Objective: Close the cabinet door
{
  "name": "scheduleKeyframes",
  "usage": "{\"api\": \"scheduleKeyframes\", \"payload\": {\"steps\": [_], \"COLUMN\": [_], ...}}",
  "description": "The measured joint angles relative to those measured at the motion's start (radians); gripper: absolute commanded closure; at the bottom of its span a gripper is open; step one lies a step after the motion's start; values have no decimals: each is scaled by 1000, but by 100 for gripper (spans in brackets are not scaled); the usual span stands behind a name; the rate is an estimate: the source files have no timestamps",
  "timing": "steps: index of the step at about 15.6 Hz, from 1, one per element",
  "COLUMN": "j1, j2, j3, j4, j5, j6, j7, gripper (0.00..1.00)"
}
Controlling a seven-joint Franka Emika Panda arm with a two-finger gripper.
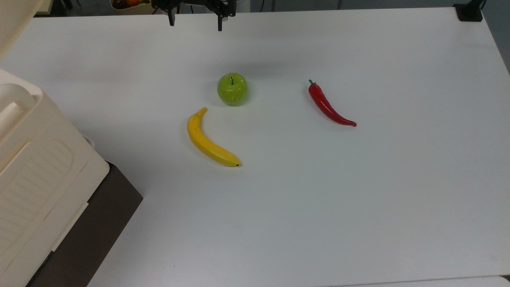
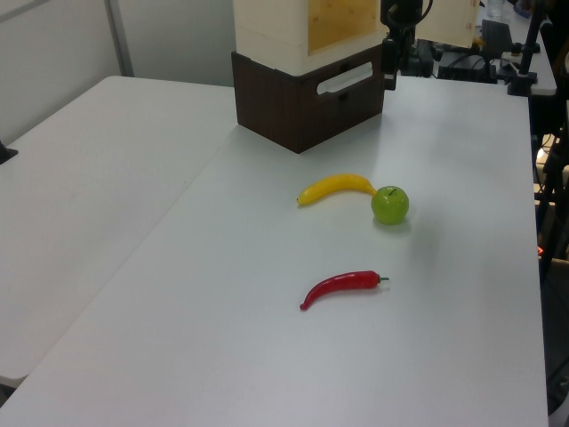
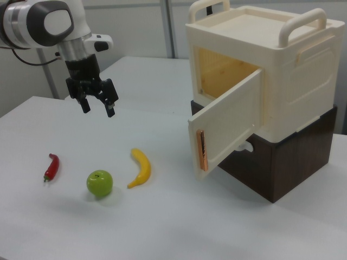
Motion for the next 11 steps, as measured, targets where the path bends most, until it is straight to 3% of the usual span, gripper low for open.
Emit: {"api": "scheduleKeyframes", "payload": {"steps": [10,11], "j1": [0,0], "j2": [0,0], "j3": [-3,-3], "j4": [0,0], "j5": [0,0], "j6": [0,0], "j7": [0,0], "gripper": [0,8]}}
